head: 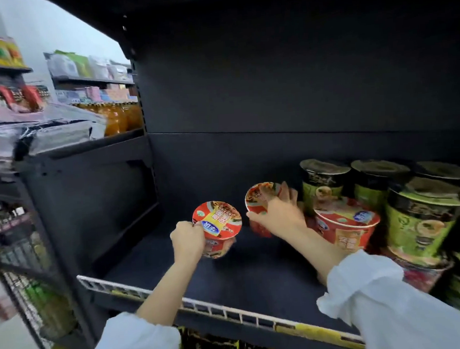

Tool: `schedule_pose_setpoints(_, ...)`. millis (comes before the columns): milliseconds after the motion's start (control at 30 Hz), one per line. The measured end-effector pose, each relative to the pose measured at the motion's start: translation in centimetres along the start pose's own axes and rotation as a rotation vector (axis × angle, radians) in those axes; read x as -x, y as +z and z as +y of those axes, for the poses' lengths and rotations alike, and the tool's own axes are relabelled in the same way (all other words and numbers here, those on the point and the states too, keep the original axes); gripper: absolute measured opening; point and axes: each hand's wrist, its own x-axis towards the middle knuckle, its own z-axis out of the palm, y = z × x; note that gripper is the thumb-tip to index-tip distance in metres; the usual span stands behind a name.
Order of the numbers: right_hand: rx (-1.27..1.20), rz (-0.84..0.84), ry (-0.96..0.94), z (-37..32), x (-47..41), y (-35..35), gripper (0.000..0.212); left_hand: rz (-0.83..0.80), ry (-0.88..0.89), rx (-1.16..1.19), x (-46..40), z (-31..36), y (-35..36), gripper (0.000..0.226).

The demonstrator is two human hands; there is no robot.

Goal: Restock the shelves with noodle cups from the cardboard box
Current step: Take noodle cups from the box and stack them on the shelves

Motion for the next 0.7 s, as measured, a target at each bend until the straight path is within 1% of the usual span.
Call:
schedule_pose_setpoints(133, 0.058, -0.045, 0.121, 0.6, -2.3, 3.1, 0.078, -0.103, 0.028, 0.032, -3.7, 0.7, 0.4, 0.027)
schedule_pose_setpoints(300, 0.117, -0.058, 0.215, 0.5, -3.8, 4.8, 0.075, -0.21, -0.042, 0.097, -6.5, 0.8, 2.7, 0.015)
schedule_pose_setpoints(333, 0.129, -0.071, 0.211, 0.5, -4.0, 5.1, 0.071, -0.231, -0.072, 0.121, -6.8, 0.8, 3.3, 0.014)
schedule_pose_setpoints(433, 0.166, -0.135, 0.16, 0.5, -4.4, 6.0, 0.053, -0.283, -0.163, 0.203, -7.6, 0.7, 4.9, 0.007)
schedule_pose_setpoints(467, 0.178, -0.139, 0.146, 0.6, -4.5, 6.2, 0.05, -0.292, -0.181, 0.217, -7.9, 0.7, 5.3, 0.008)
schedule_pose_setpoints(567, 0.214, -0.141, 0.163, 0.9, -4.9, 6.7, 0.054, -0.304, -0.189, 0.222, -8.4, 0.6, 5.7, 0.014)
schedule_pose_setpoints(633, 0.219, -0.183, 0.168, 1.1, -5.2, 7.1, 0.062, -0.305, -0.181, 0.224, -8.6, 0.4, 5.5, 0.015)
schedule_pose_setpoints(700, 0.202, -0.237, 0.16, 1.3, -5.4, 7.3, 0.064, -0.326, -0.172, 0.21, -8.6, 0.2, 5.2, 0.013)
